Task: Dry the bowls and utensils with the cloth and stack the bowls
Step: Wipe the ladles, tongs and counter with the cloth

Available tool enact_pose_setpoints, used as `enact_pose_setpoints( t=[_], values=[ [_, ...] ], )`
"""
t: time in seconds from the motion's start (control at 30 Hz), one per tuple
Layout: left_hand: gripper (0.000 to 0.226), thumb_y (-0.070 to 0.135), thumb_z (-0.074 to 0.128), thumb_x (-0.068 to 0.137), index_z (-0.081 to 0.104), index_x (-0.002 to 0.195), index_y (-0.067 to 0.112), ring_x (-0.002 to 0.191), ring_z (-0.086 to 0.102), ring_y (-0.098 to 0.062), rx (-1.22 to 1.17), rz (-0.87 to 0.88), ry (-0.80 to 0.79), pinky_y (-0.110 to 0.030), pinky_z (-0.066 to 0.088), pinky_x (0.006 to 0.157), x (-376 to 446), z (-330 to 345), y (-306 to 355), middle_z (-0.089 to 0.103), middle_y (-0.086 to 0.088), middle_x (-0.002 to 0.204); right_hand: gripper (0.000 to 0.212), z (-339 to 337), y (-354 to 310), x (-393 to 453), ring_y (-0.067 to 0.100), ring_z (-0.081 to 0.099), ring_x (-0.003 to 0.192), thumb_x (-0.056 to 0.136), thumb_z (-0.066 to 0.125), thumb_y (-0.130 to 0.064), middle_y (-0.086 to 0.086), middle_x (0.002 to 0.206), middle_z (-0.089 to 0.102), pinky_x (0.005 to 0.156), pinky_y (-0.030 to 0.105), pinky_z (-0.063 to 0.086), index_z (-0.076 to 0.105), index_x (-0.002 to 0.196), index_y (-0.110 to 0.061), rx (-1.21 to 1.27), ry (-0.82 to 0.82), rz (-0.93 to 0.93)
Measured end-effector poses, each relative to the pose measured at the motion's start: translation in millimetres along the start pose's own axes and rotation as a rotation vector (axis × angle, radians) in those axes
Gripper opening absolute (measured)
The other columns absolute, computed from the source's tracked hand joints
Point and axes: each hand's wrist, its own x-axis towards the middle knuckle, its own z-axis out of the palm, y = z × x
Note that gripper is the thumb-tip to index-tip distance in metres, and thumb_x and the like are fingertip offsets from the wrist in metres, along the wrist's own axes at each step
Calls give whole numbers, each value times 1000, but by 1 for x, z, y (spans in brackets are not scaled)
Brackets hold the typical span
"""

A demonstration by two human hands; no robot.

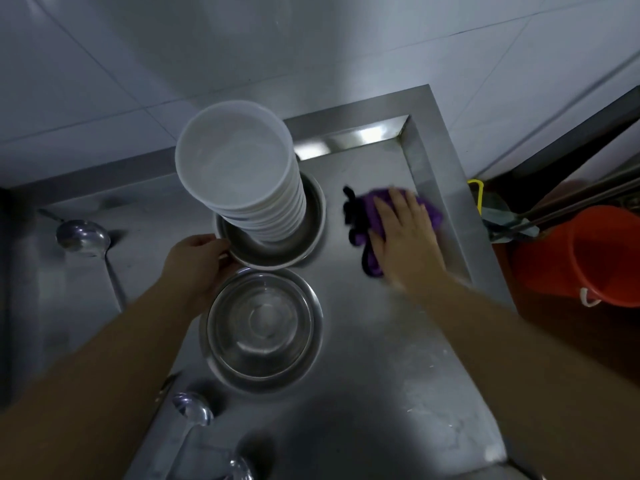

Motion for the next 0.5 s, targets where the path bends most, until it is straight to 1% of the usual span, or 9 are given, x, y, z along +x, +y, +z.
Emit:
enact_pose_setpoints(
  t=[0.07, 0.17, 0.23, 0.27, 0.3, 0.33, 0.4, 0.43, 0.5],
  values=[
    [8, -5, 61, 99, 68, 100, -3, 75, 80, -30, -41, -23, -22, -34, 65, 64, -4, -2, 0, 79, -22, 83, 60, -5, -3, 50, 41, 22, 158, 105, 52, -33, 16, 171, 27, 128, 53, 16, 39, 160, -14, 21, 0, 15],
    [11, -6, 60, 98, 70, 104, -5, 85, 80, -32, -66, -39, -62, -35, 66, 70, -5, -4, 0, 79, -24, 92, 65, -8, -17, 104, 39, 7, 161, 108, 44, -37, 14, 175, 13, 131, 51, 4, 25, 166, -15, 97, 44, 62],
    [13, -8, 59, 98, 70, 105, -6, 86, 80, -33, -70, -27, -67, -37, 66, 73, -1, -5, -2, 79, -24, 93, 65, -5, -26, 117, 40, 5, 162, 108, 44, -37, 12, 176, 11, 131, 51, 2, 25, 166, -15, 113, 70, 103],
    [14, -9, 58, 98, 70, 104, -6, 85, 80, -33, -71, -23, -59, -37, 66, 72, 0, -5, -3, 79, -24, 93, 64, -4, -28, 115, 41, 8, 161, 107, 46, -36, 12, 175, 14, 131, 54, 5, 28, 165, -15, 106, 63, 74],
    [14, -10, 58, 98, 70, 103, -5, 84, 80, -33, -75, -22, -53, -36, 66, 71, 1, -5, -4, 79, -23, 91, 63, -4, -28, 108, 42, 12, 160, 105, 48, -35, 13, 174, 20, 130, 56, 10, 33, 163, -15, 94, 37, -13],
    [13, -10, 57, 98, 69, 101, -5, 82, 80, -32, -79, -22, -55, -35, 66, 69, 2, -5, -5, 79, -23, 89, 62, -3, -26, 96, 43, 18, 158, 103, 51, -34, 14, 172, 26, 128, 58, 17, 39, 160, -14, 76, -2, -143],
    [13, -11, 57, 98, 68, 99, -4, 78, 80, -32, -83, -25, -55, -34, 65, 67, 3, -5, -4, 78, -22, 86, 59, 1, -16, 59, 44, 28, 155, 100, 55, -33, 16, 166, 37, 125, 58, 24, 47, 155, -11, 44, -47, -376],
    [13, -12, 57, 98, 68, 101, -5, 78, 80, -32, -83, -27, -50, -34, 65, 66, 3, -5, -4, 78, -23, 87, 58, 4, -9, 37, 43, 29, 154, 101, 55, -34, 15, 165, 40, 125, 58, 25, 48, 154, -12, 33, -61, -438],
    [18, -13, 59, 95, 67, 109, -5, 82, 80, -35, -80, -22, -49, -36, 66, 67, 3, -4, -4, 78, -26, 93, 57, 6, 4, -7, 40, 25, 157, 104, 55, -39, 11, 166, 38, 126, 58, 25, 46, 156, -16, 7, -113, -516]
  ],
)
